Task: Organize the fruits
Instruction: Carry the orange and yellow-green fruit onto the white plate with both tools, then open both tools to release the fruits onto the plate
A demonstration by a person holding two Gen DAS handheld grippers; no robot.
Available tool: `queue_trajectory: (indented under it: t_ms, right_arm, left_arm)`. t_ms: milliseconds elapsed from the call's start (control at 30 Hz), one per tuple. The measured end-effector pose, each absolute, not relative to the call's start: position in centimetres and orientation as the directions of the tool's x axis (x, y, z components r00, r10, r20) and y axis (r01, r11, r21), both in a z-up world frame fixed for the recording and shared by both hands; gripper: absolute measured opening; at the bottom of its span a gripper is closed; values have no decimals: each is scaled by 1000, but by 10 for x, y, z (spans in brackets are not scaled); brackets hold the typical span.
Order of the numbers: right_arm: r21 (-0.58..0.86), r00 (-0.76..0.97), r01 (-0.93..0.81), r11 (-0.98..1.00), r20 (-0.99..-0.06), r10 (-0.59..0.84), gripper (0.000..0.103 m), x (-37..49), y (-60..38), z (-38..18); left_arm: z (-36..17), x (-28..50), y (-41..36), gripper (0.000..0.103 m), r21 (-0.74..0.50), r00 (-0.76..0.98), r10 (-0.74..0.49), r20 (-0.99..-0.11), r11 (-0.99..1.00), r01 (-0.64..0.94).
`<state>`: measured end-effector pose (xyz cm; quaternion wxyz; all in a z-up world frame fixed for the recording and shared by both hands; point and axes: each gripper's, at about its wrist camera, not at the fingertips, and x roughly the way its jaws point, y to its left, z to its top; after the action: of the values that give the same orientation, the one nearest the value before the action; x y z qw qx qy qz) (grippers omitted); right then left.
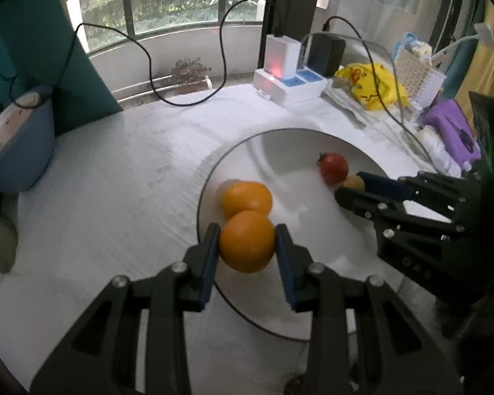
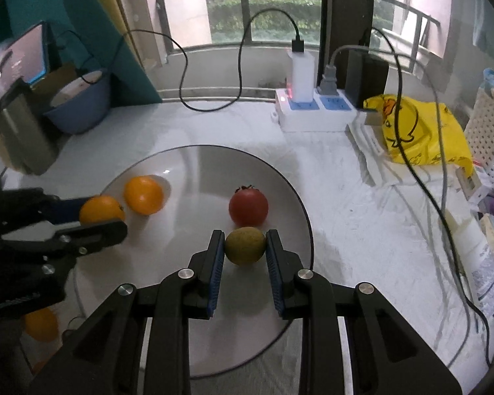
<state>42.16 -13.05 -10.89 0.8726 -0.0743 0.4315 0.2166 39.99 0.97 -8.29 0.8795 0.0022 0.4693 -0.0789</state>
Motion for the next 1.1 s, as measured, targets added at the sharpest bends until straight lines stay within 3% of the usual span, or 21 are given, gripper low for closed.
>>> queue_trajectory:
  t_ms: [600,833,1100]
  right_arm:
    - [111,505,-478,871,-776,377,28,441,-101,-110]
    - [95,533,-470,878,-762,368,37,434,-101,-100]
    - [85,554,-473,877,-745,371,37,411,-107,-82]
  left_arm:
    - [-77,414,15,37,-114,533,-159,-831,987,116]
    - [-61,398,22,43,-125,566,-159,-809,987,98]
    - [-47,375,27,43,-131,596,-155,-788,988,84]
